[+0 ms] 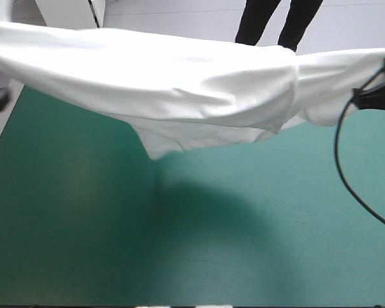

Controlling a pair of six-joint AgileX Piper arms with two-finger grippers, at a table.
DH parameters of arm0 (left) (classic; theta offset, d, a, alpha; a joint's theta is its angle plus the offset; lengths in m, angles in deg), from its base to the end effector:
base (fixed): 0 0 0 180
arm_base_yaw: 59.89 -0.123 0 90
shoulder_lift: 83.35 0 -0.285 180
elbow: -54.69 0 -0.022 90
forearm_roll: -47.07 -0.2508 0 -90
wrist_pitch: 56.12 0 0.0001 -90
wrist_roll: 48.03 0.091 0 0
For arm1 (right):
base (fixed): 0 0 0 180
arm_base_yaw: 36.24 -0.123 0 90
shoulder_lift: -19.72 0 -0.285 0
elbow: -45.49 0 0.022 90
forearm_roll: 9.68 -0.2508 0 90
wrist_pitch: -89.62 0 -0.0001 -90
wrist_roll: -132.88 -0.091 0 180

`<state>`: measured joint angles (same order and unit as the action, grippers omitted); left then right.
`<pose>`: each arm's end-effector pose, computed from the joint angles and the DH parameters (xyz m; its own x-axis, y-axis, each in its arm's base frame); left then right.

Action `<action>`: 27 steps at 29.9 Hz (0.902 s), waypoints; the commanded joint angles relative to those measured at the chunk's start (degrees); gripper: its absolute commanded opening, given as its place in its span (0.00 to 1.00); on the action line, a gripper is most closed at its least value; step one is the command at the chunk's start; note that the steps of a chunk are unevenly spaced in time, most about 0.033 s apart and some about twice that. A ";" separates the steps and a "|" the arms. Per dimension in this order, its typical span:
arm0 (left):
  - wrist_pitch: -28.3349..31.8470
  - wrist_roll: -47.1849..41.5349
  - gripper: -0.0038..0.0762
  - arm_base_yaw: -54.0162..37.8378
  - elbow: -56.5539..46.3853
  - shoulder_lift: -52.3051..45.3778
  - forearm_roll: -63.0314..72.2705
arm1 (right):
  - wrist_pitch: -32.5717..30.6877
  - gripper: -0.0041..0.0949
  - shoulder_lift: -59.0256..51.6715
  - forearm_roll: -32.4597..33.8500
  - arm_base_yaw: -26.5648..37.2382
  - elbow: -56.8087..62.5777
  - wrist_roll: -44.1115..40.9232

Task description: Fold the cloth

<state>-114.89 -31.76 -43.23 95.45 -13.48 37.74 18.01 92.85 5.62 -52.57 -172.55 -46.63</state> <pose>0.0944 -0.0151 0.6242 0.0929 0.3450 -0.9340 0.1262 0.9264 0.3547 0.1293 0.0141 0.5891 -0.2606 -0.1717 -0.9501 -0.0662 0.9849 -0.1598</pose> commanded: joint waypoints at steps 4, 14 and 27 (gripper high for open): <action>6.63 -1.65 0.02 0.30 1.16 -13.21 -5.24 | 4.61 0.03 -4.76 -1.23 0.54 -14.71 -0.49; -9.01 -2.83 0.02 0.30 1.16 -11.95 -4.44 | 4.01 0.03 -2.98 -8.03 0.54 -16.94 0.40; -14.90 -4.34 0.02 0.30 -3.15 5.63 2.68 | 0.05 0.03 1.15 -6.03 0.54 9.08 0.40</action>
<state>-128.27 -35.39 -43.23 93.79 -10.73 37.80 17.99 93.07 -2.70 -52.57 -169.26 -46.64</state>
